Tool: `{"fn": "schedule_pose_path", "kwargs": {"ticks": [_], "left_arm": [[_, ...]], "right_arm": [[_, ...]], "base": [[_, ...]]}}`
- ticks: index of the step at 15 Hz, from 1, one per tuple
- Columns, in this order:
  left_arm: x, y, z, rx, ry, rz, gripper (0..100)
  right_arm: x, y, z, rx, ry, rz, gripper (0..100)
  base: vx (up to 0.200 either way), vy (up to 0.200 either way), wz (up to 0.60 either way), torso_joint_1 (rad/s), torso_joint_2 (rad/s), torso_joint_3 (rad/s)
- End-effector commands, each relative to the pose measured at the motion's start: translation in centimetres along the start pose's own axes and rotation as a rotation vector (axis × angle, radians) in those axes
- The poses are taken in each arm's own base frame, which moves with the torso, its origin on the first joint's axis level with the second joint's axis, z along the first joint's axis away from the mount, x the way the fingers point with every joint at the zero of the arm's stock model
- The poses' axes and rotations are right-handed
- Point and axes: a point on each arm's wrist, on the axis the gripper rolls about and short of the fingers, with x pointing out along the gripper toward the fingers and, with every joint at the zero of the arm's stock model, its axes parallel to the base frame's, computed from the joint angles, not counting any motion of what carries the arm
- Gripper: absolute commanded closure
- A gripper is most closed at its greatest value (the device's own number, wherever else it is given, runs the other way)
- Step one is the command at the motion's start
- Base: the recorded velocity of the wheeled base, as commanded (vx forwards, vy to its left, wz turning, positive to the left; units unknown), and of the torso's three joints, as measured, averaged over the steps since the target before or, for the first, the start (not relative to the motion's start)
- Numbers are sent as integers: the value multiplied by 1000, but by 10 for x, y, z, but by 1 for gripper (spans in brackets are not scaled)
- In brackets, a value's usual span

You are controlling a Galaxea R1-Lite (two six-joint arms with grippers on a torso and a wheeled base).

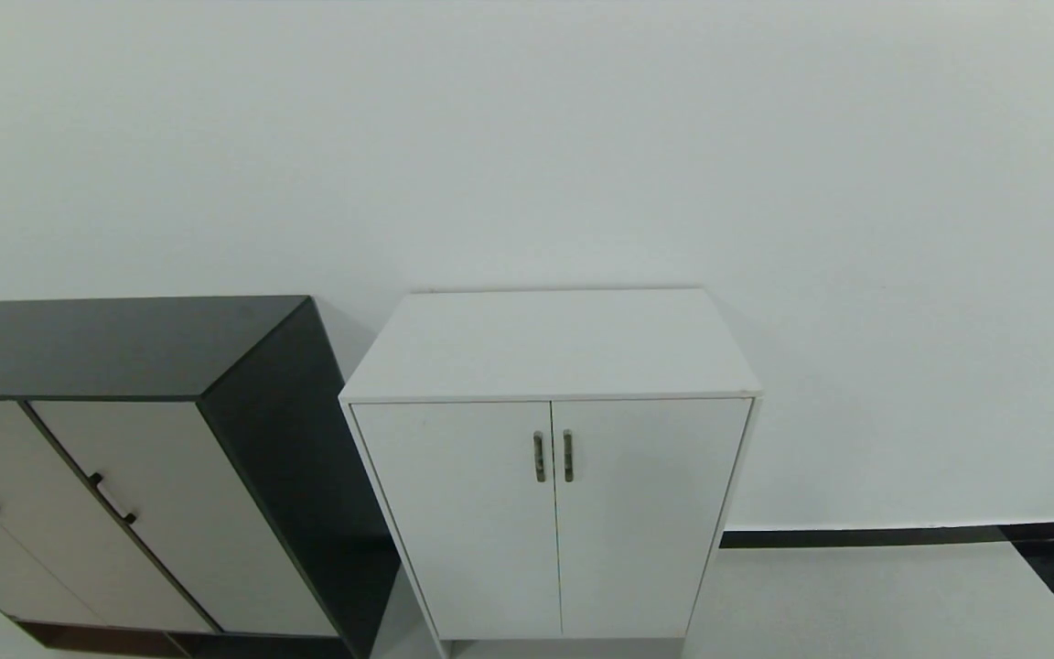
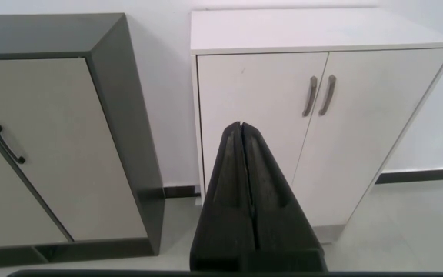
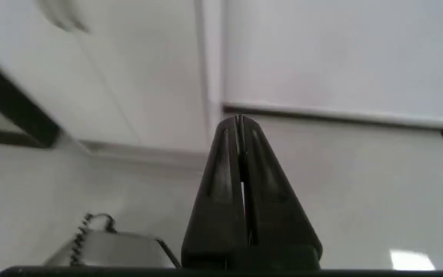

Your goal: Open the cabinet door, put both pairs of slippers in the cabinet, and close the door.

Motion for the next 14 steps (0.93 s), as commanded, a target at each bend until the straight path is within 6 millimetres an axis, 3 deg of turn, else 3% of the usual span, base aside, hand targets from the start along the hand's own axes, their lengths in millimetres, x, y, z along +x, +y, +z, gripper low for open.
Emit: {"fn": "schedule_pose_path", "kwargs": {"ticks": [1,6,8,14], "left_arm": [[0,0,0,0,0,0,100],[0,0,0,0,0,0,100],[0,0,0,0,0,0,100],[0,0,0,-2,0,1,100]], "right_arm": [[-34,-1,-19,19,-174,113,100],[-35,2,-20,13,-184,288,100],[-34,2,-19,3,-164,282,100],[-35,-2,-17,-22,-173,-31,100]], "base": [[0,0,0,0,0,0],[0,0,0,0,0,0],[0,0,0,0,0,0],[0,0,0,0,0,0]]}}
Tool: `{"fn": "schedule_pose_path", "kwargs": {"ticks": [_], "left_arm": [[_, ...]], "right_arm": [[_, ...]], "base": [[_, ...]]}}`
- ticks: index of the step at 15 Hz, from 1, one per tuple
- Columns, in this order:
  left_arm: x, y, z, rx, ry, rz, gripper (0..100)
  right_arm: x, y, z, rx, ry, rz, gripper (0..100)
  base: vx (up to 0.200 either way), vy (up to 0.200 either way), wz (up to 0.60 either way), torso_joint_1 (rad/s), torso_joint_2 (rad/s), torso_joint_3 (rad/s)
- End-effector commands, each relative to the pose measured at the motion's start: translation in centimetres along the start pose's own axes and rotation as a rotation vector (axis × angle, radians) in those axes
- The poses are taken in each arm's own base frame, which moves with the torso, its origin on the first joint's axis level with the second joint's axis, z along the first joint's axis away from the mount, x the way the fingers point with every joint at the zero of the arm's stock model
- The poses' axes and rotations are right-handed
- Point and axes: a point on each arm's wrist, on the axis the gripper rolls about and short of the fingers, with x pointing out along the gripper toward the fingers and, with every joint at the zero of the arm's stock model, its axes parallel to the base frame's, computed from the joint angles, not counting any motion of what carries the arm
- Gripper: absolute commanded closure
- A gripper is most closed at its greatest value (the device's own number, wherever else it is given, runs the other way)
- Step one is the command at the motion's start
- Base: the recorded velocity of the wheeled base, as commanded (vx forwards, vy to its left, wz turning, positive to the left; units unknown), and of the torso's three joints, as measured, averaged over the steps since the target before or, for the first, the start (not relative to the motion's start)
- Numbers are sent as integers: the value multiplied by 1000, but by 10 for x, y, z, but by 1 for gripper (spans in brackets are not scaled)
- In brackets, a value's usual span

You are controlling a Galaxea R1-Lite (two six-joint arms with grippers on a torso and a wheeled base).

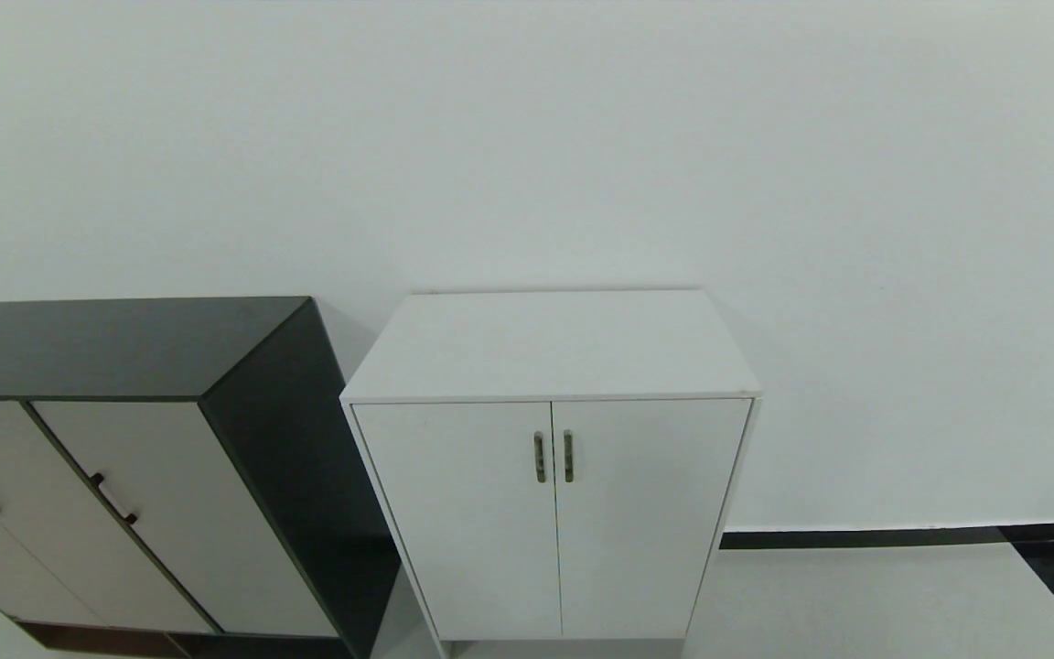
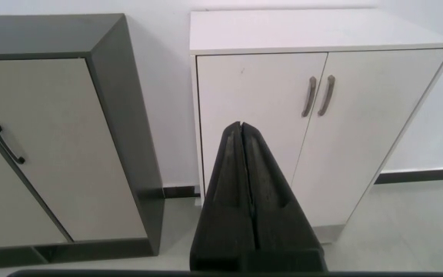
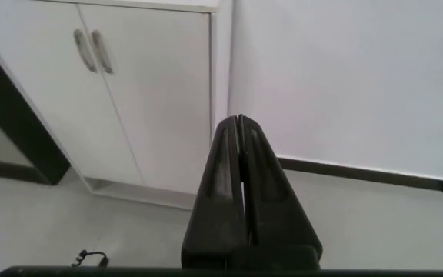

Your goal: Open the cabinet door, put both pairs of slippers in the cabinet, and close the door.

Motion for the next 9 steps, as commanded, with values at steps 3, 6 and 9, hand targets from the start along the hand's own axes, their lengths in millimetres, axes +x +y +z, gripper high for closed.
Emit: {"fn": "schedule_pose_path", "kwargs": {"ticks": [3,6,9], "left_arm": [[0,0,0,-1,0,0,100],[0,0,0,1,0,0,100],[0,0,0,1,0,1,100]], "right_arm": [[1,0,0,1,8,4,100],[1,6,-1,-3,-6,267,100],[2,5,0,6,8,136,100]], "base": [[0,0,0,0,0,0],[0,0,0,0,0,0],[0,0,0,0,0,0]]}}
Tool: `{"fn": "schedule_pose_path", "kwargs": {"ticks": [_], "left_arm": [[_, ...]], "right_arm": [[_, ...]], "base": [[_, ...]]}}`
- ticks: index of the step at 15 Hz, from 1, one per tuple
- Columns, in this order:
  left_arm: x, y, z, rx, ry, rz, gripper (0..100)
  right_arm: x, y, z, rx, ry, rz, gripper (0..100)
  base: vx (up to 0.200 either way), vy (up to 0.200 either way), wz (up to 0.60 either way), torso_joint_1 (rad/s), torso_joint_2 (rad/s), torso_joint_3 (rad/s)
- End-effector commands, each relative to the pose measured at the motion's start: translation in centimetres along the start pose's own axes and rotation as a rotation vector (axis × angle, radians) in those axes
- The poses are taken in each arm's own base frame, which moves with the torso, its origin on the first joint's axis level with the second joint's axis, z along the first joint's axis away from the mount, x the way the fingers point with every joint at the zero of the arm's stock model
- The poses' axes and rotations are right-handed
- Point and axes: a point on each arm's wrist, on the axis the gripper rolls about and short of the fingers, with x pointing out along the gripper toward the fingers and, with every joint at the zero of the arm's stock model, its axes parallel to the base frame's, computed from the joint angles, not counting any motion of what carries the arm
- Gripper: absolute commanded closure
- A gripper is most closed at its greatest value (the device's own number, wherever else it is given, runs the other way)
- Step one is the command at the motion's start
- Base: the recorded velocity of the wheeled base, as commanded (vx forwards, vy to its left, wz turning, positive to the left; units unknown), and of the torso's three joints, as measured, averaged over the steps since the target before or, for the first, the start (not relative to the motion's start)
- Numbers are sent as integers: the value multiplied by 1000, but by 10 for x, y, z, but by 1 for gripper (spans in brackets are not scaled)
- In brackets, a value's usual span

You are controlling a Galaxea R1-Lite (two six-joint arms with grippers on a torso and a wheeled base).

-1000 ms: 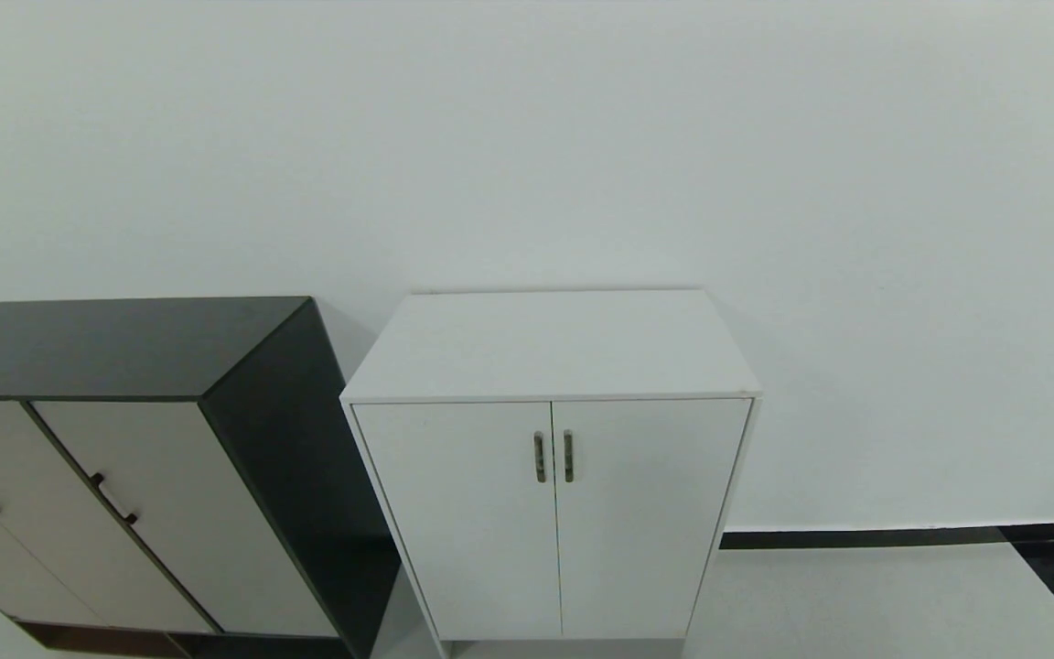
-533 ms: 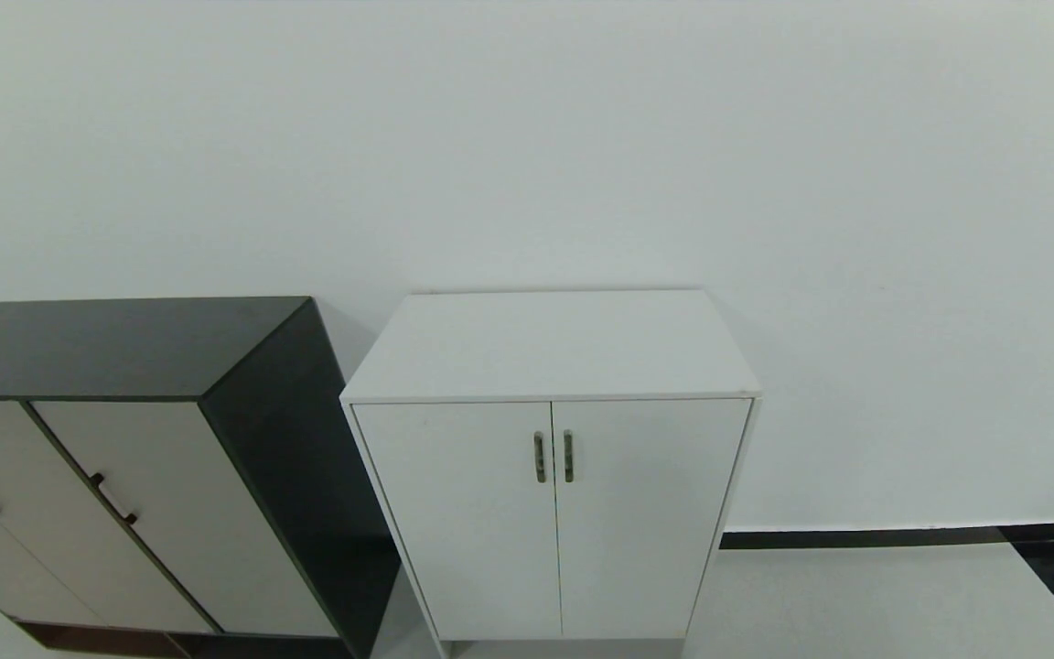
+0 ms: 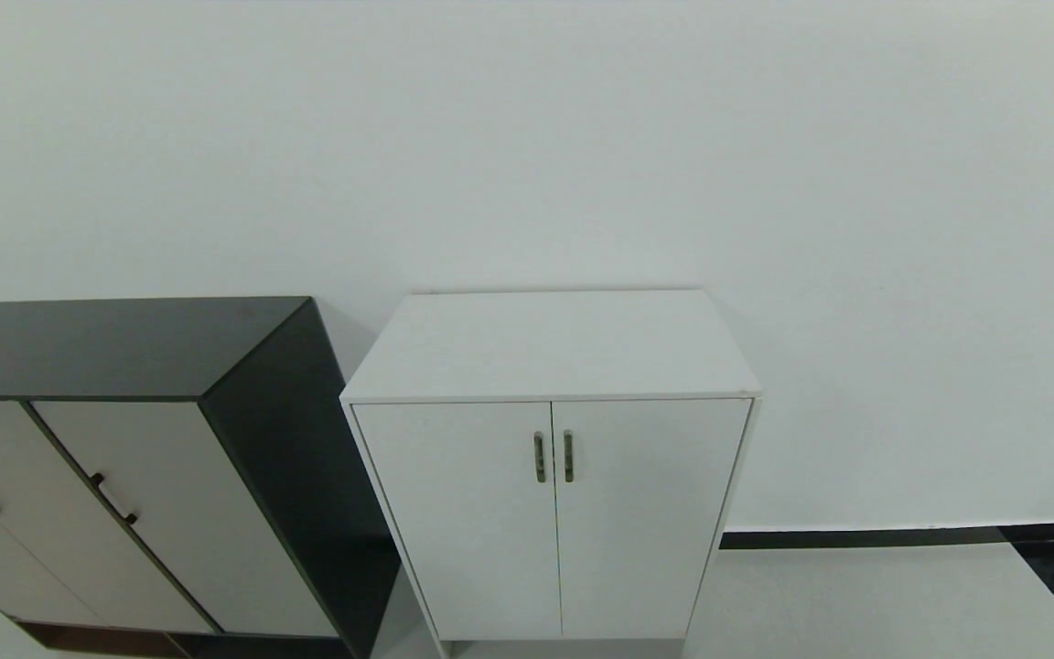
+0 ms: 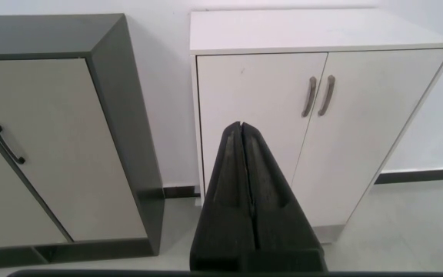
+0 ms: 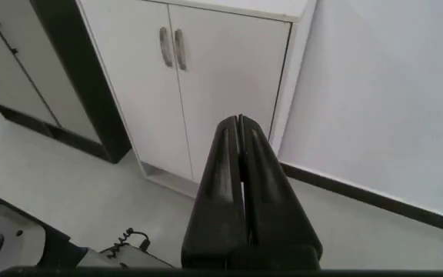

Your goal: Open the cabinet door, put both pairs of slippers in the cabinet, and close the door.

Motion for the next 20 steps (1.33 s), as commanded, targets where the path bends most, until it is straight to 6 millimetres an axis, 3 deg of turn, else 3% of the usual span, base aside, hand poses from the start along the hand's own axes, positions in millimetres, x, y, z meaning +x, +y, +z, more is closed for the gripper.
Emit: {"fn": "schedule_pose_path", "kwargs": {"ticks": [1,6,9,11,15,20], "left_arm": [[0,0,0,0,0,0,100],[0,0,0,0,0,0,100],[0,0,0,0,0,2,100],[0,0,0,0,0,0,100],[0,0,0,0,0,0,100],[0,0,0,1,0,2,100]], "right_arm": [[1,-3,0,11,31,-240,100],[6,-4,-9,53,-19,-249,100],[14,-7,-7,36,76,-4,100],[19,-8,-6,37,155,-171,100],[11,-4,-7,46,51,-367,100],[0,1,-12,30,-109,-411,100]], "base": [[0,0,0,0,0,0],[0,0,0,0,0,0],[0,0,0,0,0,0],[0,0,0,0,0,0],[0,0,0,0,0,0],[0,0,0,0,0,0]]}}
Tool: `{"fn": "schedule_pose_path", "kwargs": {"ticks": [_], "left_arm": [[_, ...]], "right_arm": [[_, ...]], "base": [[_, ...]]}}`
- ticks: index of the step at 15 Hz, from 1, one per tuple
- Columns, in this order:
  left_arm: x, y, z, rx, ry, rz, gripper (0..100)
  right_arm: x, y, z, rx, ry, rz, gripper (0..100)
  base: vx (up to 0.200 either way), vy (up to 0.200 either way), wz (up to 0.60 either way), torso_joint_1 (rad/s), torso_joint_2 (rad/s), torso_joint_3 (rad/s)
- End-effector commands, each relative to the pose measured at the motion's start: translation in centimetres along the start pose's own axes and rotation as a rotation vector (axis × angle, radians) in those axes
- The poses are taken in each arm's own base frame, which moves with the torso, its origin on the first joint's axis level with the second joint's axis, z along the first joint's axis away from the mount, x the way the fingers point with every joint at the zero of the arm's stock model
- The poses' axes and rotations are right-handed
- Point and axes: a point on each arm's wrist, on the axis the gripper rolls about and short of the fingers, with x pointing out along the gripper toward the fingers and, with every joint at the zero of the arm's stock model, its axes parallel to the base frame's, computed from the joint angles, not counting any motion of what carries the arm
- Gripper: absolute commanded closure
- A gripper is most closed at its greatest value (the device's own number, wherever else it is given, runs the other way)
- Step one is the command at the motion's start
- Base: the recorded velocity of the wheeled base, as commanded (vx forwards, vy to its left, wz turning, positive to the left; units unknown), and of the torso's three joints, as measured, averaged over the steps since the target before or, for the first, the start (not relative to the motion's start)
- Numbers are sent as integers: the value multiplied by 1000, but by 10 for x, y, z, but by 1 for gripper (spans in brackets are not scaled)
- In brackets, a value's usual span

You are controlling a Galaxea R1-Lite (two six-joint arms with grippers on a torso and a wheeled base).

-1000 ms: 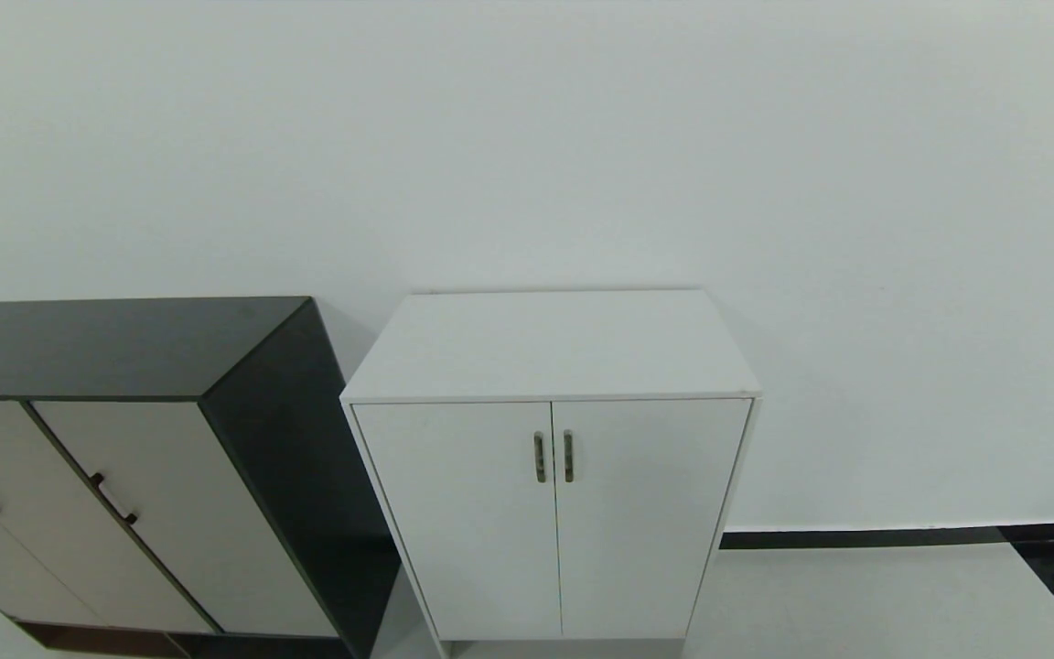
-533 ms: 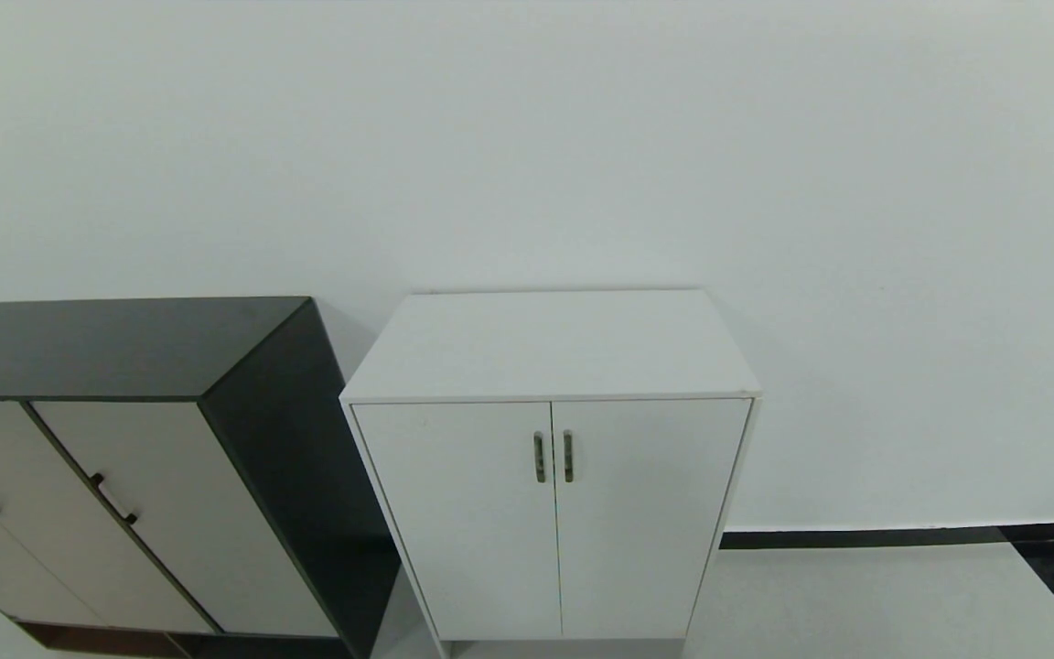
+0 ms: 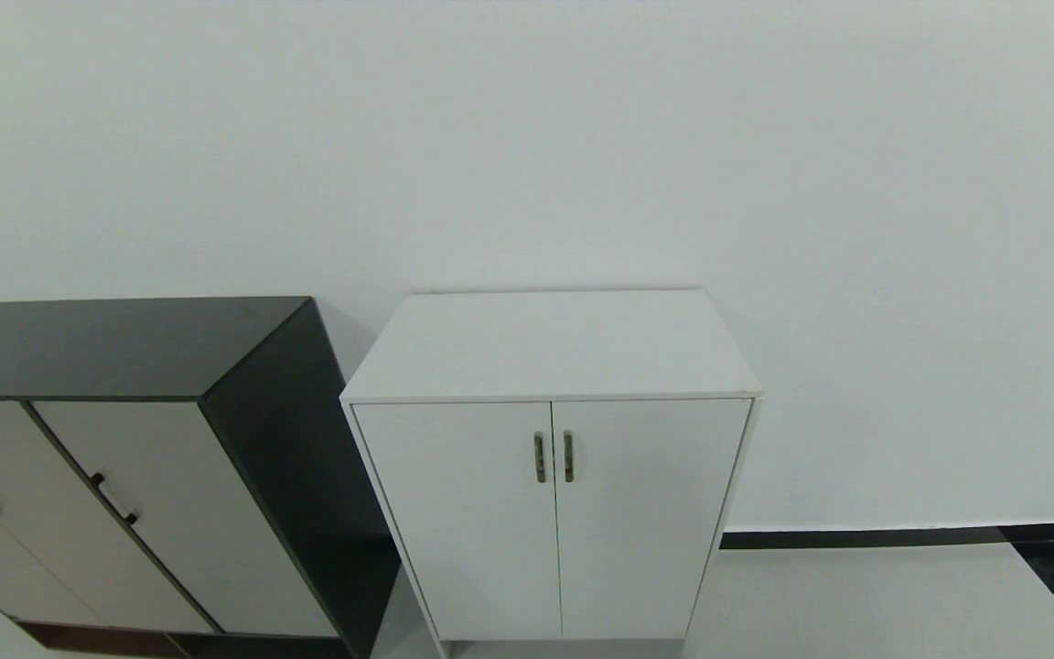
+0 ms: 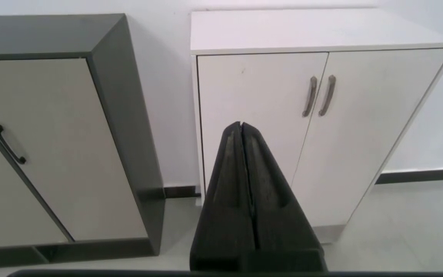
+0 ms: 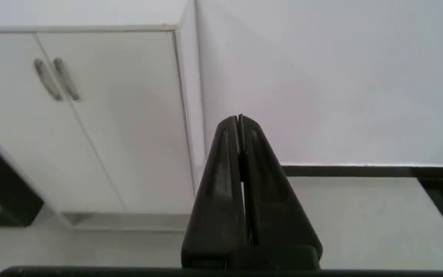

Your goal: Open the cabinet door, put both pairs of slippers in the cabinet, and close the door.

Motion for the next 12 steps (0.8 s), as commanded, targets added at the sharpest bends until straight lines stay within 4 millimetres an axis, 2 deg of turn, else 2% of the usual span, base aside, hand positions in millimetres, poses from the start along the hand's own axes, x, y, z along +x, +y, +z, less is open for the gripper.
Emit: {"fn": "schedule_pose_path", "kwargs": {"ticks": [1,12], "left_arm": [[0,0,0,0,0,1,100],[0,0,0,0,0,0,100]], "right_arm": [[-4,0,-2,-4,-56,-14,100],[-4,1,-2,17,-56,2,100]], "base": [[0,0,0,0,0,0],[0,0,0,0,0,0]]}}
